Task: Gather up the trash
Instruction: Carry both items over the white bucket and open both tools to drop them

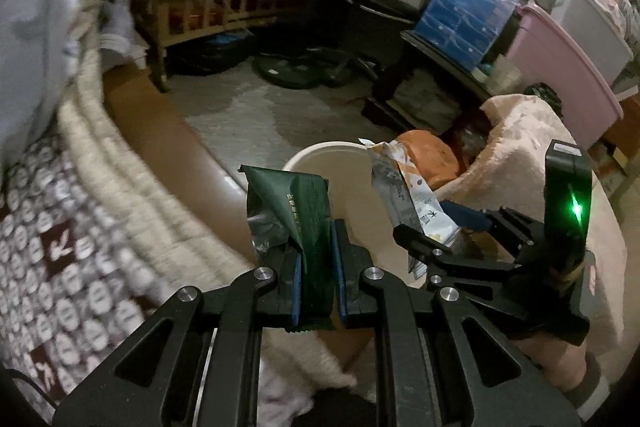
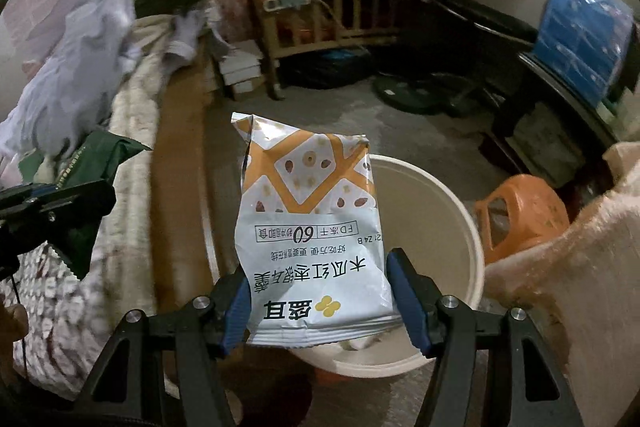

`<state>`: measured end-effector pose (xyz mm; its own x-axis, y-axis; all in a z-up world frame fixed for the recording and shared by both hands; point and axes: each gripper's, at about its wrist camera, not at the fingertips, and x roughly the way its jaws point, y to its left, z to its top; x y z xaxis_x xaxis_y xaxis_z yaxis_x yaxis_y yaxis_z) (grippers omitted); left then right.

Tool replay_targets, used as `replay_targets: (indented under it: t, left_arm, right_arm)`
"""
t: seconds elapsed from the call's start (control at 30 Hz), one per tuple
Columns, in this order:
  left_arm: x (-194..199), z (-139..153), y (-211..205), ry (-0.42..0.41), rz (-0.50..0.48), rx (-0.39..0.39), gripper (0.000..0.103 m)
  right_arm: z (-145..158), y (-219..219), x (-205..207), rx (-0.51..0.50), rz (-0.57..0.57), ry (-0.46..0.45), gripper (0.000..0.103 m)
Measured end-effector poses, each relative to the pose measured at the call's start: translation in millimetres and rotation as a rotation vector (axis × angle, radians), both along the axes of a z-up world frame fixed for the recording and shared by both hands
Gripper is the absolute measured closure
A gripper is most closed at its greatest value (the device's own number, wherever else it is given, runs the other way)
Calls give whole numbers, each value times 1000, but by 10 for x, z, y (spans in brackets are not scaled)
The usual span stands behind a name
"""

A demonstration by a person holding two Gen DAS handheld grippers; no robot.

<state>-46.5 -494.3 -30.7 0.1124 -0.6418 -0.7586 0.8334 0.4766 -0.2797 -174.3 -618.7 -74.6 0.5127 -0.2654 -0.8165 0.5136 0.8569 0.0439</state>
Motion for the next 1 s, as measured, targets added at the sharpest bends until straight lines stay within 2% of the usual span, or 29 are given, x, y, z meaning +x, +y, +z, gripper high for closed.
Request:
replay_targets:
  t: [0.1,0.2,0.27,0.3,0.33,0.57,0.7,1.0]
  left_arm:
    - [-15,-29,-139,14,-17,-7,92]
    - [4,-45,-234,58,-23,-44,88]
    - [35,-53,-268,97,-22,-63,71]
    - [45,-55,-290,117,-21,-69,55]
    - [54,-60,-283,130,-18,-77,52]
    - [116,-98,-100,119,23,-52,52]
    - [178,-106,78,78,81,-26,52]
    - [323,-138,584,-3,216,23,52]
  right_arm:
    - [-48,-136,-78,16,-32,6,42]
    - [-94,-272,-142,54,-72,6,35]
    - [-111,-352,-183,76,-97,-8,30]
    - [-109,-362,-193,78,-102,-14,28]
    - [-108,-368,-201,77,-105,-18,28]
    - [-125,-369,-192,89,-124,-43,25]
    - [-133,-259,-123,86,-97,-36,25]
    - [1,173,66,-14,-6,-44,25]
